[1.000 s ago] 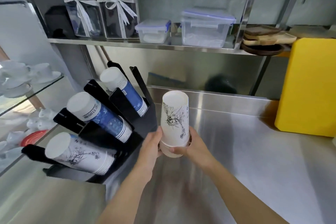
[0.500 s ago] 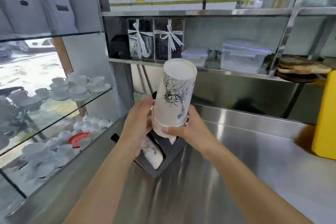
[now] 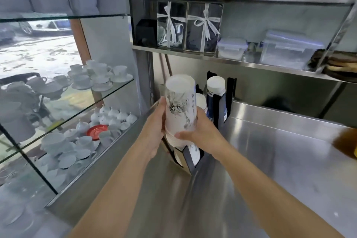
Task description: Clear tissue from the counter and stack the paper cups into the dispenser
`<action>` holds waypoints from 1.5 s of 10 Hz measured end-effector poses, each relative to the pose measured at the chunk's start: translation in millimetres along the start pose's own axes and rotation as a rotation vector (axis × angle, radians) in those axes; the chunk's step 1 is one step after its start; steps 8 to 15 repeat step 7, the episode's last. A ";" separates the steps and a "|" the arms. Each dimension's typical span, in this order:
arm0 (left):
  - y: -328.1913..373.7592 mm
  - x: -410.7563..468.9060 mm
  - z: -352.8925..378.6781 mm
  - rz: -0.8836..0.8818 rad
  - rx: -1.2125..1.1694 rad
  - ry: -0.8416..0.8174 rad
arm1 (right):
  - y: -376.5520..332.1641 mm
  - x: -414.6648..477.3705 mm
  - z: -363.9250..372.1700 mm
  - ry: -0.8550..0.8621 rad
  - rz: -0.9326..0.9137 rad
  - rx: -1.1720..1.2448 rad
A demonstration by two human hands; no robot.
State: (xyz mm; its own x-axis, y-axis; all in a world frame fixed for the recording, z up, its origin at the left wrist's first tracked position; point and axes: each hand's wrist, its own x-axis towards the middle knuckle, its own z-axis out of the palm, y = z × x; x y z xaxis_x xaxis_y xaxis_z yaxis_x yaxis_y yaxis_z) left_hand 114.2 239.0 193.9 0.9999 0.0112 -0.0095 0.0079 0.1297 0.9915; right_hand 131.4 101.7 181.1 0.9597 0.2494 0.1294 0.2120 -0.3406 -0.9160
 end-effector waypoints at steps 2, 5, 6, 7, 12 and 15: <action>-26.9 14.6 -3.7 -0.110 0.107 0.046 | 10.1 -0.5 4.4 0.038 0.000 -0.144; -37.0 17.1 -10.1 -0.012 0.303 0.110 | 24.0 2.1 7.9 0.066 -0.025 -0.397; -34.4 15.0 -9.4 -0.027 0.355 0.073 | 18.9 -4.7 6.5 0.011 -0.016 -0.415; -14.0 18.6 -10.1 0.064 0.487 0.100 | 11.0 -11.9 -12.3 -0.113 -0.003 -0.445; -14.0 18.6 -10.1 0.064 0.487 0.100 | 11.0 -11.9 -12.3 -0.113 -0.003 -0.445; -14.0 18.6 -10.1 0.064 0.487 0.100 | 11.0 -11.9 -12.3 -0.113 -0.003 -0.445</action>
